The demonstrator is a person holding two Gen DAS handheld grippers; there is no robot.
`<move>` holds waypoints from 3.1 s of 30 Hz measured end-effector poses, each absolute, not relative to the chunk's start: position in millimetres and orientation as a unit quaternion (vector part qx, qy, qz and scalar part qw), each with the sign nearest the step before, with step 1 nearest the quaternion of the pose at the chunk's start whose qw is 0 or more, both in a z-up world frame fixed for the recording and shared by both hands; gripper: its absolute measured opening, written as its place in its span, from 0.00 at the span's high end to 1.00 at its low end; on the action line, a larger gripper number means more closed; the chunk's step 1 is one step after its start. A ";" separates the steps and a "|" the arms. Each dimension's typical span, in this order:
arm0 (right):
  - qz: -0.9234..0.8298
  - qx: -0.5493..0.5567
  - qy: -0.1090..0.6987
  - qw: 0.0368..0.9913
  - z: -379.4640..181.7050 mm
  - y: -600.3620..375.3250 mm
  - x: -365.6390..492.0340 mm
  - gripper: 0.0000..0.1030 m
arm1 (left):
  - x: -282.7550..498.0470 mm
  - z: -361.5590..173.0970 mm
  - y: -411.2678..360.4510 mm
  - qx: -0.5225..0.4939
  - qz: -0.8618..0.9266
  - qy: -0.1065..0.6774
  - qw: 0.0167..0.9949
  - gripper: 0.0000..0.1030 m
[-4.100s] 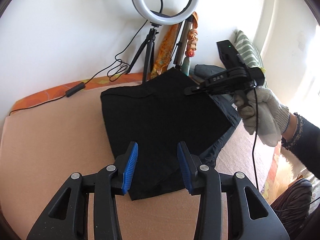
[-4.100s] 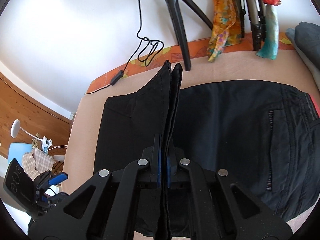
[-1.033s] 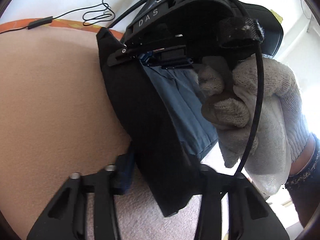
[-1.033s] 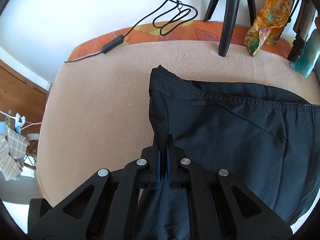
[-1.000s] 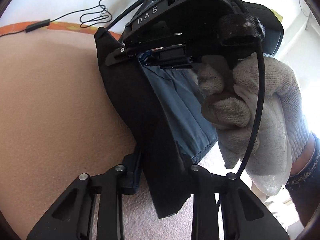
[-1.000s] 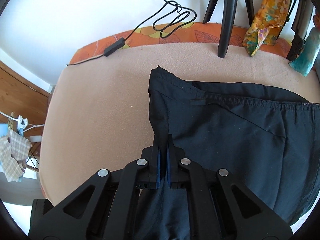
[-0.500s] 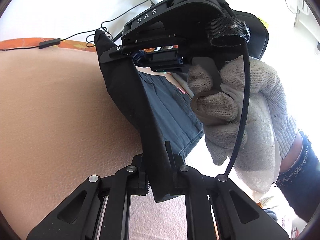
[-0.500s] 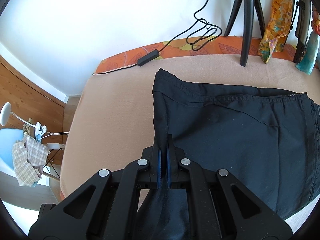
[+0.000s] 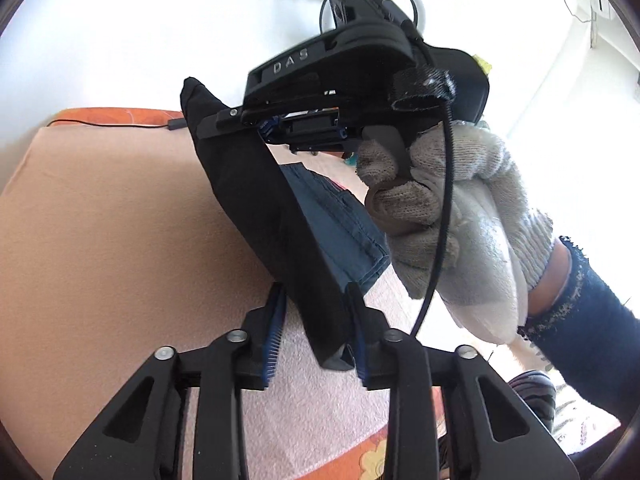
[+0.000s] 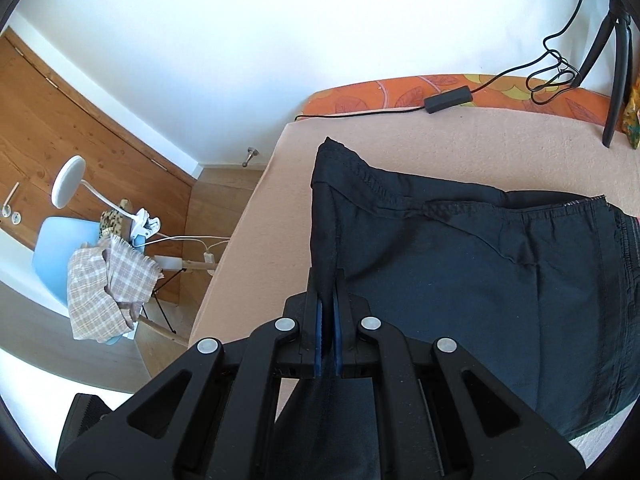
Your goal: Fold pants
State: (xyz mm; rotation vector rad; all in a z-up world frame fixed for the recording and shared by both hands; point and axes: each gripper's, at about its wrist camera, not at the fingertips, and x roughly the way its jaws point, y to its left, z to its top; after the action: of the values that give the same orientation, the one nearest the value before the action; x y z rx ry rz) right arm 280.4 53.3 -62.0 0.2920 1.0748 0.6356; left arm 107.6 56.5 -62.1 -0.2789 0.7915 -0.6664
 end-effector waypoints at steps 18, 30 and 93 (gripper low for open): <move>0.249 0.180 0.468 0.829 -38.3 -127.5 305.8 0.95 | 174.9 -81.4 -18.8 -0.015 -0.316 0.371 0.873 0.56; 0.214 0.185 0.495 0.822 -111.5 -206.7 341.4 0.95 | 198.5 -120.2 -104.7 0.052 -0.372 0.400 0.836 0.56; 0.281 0.146 0.476 0.821 -137.2 -229.3 253.7 0.88 | 262.6 -131.8 -78.8 -0.171 -0.345 0.441 0.811 0.81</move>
State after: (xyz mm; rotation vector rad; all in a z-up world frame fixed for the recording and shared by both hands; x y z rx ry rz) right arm 253.7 -229.3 -137.2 0.3108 1.0124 0.5987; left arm 262.6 -78.8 -131.8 -0.3645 0.9428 -0.7375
